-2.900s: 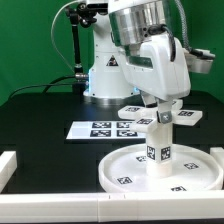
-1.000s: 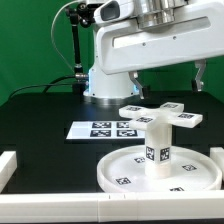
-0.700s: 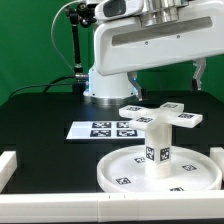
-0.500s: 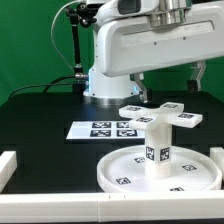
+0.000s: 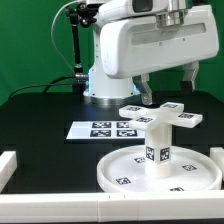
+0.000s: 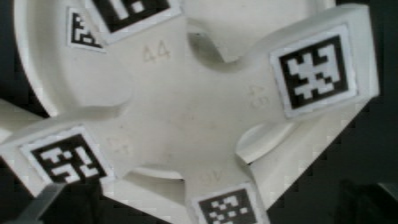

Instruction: Assemble round table

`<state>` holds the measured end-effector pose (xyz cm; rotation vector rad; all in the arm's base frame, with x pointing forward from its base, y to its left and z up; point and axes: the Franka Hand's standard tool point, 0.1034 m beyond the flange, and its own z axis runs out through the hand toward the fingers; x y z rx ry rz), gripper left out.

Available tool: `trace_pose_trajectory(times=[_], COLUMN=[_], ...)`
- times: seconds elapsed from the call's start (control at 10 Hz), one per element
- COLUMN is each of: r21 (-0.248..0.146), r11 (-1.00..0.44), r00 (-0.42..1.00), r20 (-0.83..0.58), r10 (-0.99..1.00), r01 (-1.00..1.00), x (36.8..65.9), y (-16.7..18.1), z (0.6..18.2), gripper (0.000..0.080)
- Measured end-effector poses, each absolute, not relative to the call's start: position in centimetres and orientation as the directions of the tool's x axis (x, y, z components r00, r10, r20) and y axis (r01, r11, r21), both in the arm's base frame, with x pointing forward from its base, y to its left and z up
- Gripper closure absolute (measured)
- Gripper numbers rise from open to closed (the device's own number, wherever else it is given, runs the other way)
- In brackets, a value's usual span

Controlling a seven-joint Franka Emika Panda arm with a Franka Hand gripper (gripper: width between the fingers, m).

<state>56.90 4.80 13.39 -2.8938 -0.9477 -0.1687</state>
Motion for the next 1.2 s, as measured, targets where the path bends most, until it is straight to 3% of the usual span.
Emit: trace_pose_trajectory(times=[0.2, 0.4, 0.8, 1.2], r21=[-0.019, 0.007, 0.028, 0.023], r11=[-0.652, -0.388, -0.140, 0.163], r00=[0.649, 0.386, 0.139, -0.164], r20=[0.126, 0.071, 0.050, 0.018], r10=[0.751, 0.920, 0.989, 0.986], r01=[0.758, 0.922, 0.990, 0.986], x=[56.9, 57.6, 57.7, 57.4], y=[4.6, 4.5, 4.0, 4.1], z=[13.4, 13.3, 13.1, 12.2], gripper=[0.0151, 0.0151, 0.0151, 0.0151])
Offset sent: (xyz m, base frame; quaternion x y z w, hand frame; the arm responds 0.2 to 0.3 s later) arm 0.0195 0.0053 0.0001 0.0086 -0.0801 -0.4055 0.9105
